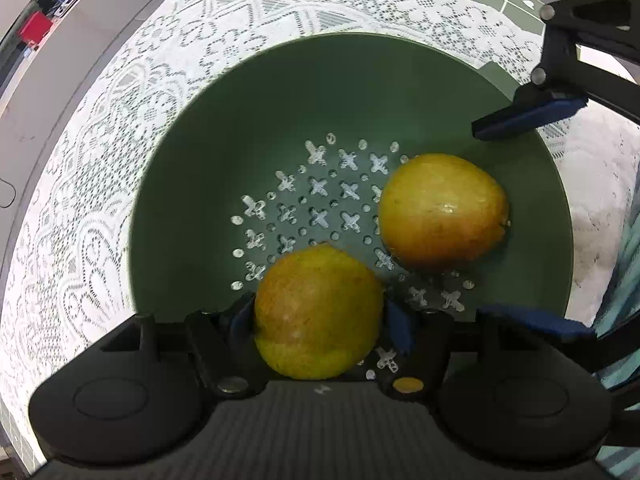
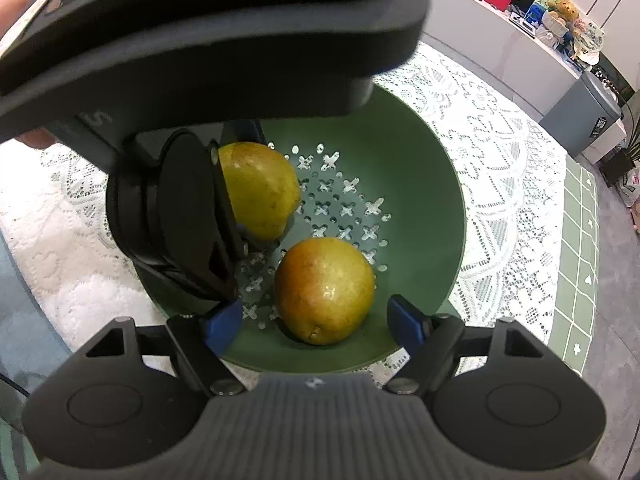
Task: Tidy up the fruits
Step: 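Open both tools to drop the pears into the colander, then lift away, then move both tools back toward the oranges on the table, then grasp an orange with the left tool while the right tool grasps another orange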
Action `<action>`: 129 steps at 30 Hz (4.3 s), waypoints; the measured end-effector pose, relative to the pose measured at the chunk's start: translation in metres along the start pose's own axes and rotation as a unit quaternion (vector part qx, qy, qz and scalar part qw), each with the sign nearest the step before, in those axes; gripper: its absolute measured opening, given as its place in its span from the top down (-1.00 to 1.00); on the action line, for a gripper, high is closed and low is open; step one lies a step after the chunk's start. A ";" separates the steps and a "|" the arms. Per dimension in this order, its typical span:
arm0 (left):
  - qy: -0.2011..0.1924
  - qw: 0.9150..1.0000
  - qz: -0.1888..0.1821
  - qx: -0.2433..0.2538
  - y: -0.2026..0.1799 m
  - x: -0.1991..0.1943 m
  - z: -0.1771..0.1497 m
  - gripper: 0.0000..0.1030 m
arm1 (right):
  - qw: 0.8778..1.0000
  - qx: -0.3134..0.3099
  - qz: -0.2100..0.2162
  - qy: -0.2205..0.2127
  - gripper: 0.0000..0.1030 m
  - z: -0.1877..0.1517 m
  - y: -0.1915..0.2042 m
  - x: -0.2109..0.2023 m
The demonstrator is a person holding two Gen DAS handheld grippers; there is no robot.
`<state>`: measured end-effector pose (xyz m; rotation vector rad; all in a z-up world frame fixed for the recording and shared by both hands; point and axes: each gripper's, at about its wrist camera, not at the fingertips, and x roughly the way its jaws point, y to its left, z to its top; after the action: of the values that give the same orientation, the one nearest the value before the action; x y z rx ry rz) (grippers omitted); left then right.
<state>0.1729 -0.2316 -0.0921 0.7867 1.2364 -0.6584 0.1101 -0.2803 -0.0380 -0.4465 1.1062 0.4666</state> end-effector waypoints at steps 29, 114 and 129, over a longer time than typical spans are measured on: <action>-0.165 0.980 -0.011 -0.112 0.015 -0.113 -0.041 -0.55 | 0.990 0.116 -0.035 -0.071 -0.77 -0.015 0.007 -0.057; -0.209 0.868 -0.092 -0.442 0.168 -0.009 -0.227 -0.19 | 0.976 -0.006 -0.088 -0.200 0.10 0.117 0.140 0.069; -0.218 0.859 -0.096 -0.452 0.166 -0.003 -0.225 0.04 | 0.976 0.005 -0.087 -0.197 0.16 0.118 0.139 0.074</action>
<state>0.1784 0.0476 -0.0937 -0.2716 1.0375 -0.3086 0.1460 -0.0904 -0.0762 -0.4160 0.6792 0.3734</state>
